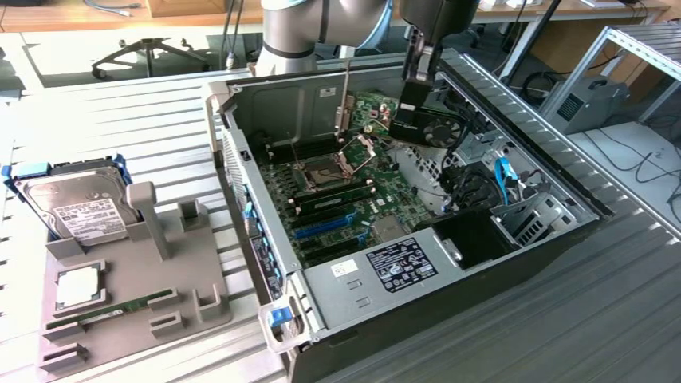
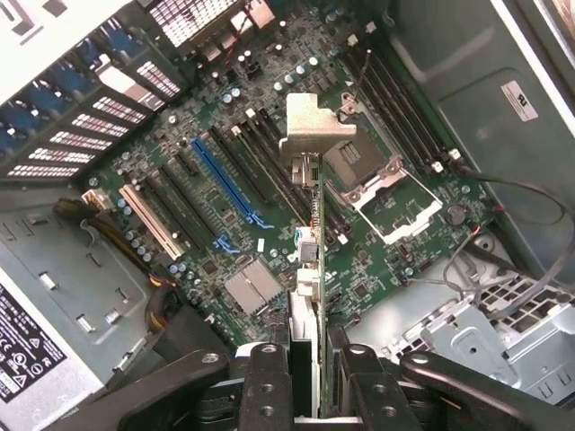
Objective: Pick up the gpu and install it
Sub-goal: 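Insert the gpu into the slot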
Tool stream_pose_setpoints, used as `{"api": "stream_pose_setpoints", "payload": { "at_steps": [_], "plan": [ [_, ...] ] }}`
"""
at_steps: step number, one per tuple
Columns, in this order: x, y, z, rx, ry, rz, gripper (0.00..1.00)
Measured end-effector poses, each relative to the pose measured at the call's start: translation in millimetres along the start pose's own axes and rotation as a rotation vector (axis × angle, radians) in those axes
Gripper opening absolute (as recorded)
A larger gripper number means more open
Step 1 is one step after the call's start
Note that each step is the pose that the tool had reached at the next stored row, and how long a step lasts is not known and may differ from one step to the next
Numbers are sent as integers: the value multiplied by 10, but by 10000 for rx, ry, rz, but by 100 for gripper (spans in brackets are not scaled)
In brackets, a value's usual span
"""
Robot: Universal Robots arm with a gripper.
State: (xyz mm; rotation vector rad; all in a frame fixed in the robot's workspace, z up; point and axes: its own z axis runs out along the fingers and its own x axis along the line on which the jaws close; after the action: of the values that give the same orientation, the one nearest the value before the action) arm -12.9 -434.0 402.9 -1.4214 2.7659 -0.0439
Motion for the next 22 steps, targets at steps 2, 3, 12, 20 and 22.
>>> {"api": "stream_pose_setpoints", "payload": {
  "at_steps": [2,3,12,20,22],
  "plan": [
    [0,0,0,-3,-8,-202,26],
    [0,0,1,-5,-13,-312,26],
    [0,0,2,-22,-58,-1442,26],
    [0,0,3,-34,-90,-2263,26],
    [0,0,3,-38,-102,-2564,26]
  ]
}}
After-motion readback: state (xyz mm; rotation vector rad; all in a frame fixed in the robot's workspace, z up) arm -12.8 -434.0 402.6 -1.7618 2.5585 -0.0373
